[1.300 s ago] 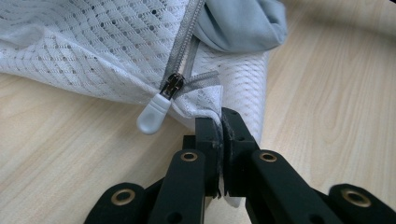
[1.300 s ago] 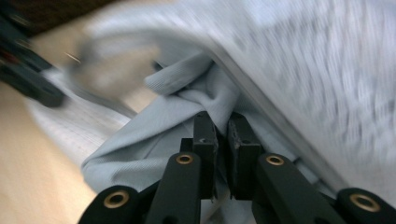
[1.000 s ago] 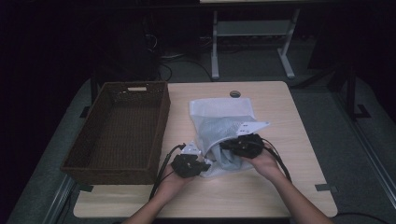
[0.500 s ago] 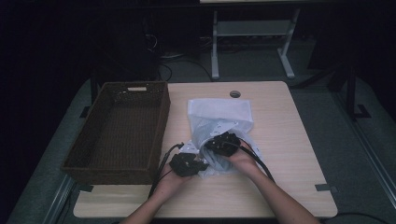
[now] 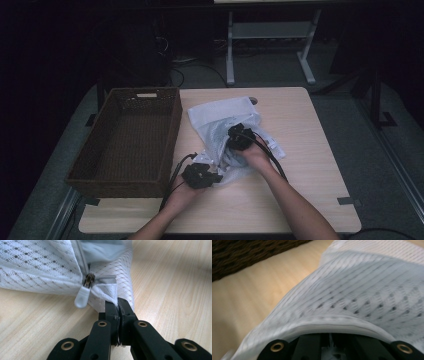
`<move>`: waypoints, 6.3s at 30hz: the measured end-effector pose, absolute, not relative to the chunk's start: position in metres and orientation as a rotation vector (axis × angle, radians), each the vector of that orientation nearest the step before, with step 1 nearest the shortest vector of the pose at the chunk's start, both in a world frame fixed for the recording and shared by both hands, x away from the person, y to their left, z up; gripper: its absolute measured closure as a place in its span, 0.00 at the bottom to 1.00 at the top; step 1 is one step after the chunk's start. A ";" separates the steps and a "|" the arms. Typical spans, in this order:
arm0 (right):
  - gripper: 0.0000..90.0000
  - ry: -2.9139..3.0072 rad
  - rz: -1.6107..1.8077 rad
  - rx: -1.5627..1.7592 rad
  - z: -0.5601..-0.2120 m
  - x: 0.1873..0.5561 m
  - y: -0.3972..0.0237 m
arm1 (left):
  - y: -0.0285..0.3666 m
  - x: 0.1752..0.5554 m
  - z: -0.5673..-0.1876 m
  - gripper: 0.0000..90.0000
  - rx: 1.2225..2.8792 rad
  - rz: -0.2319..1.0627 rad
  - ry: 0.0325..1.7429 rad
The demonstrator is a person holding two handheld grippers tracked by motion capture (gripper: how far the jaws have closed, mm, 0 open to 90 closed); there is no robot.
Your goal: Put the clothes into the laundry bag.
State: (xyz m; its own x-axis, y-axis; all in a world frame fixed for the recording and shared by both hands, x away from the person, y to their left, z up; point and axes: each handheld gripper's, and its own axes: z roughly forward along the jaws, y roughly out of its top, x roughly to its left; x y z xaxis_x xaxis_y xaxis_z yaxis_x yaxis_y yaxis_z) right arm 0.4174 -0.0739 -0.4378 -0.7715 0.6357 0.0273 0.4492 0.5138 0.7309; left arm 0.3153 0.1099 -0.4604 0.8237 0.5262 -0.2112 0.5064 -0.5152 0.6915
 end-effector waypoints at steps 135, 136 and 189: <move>0.98 2.487 1.057 1.110 -0.472 0.435 -0.220 | 0.119 0.319 -0.459 0.98 2.187 0.056 0.790; 0.98 2.486 1.050 1.109 -0.470 0.434 -0.220 | 0.120 0.319 -0.459 0.98 2.186 0.059 0.791; 0.98 2.538 1.045 1.040 -0.439 0.298 -0.254 | 0.128 0.295 -0.407 0.60 2.077 0.187 0.749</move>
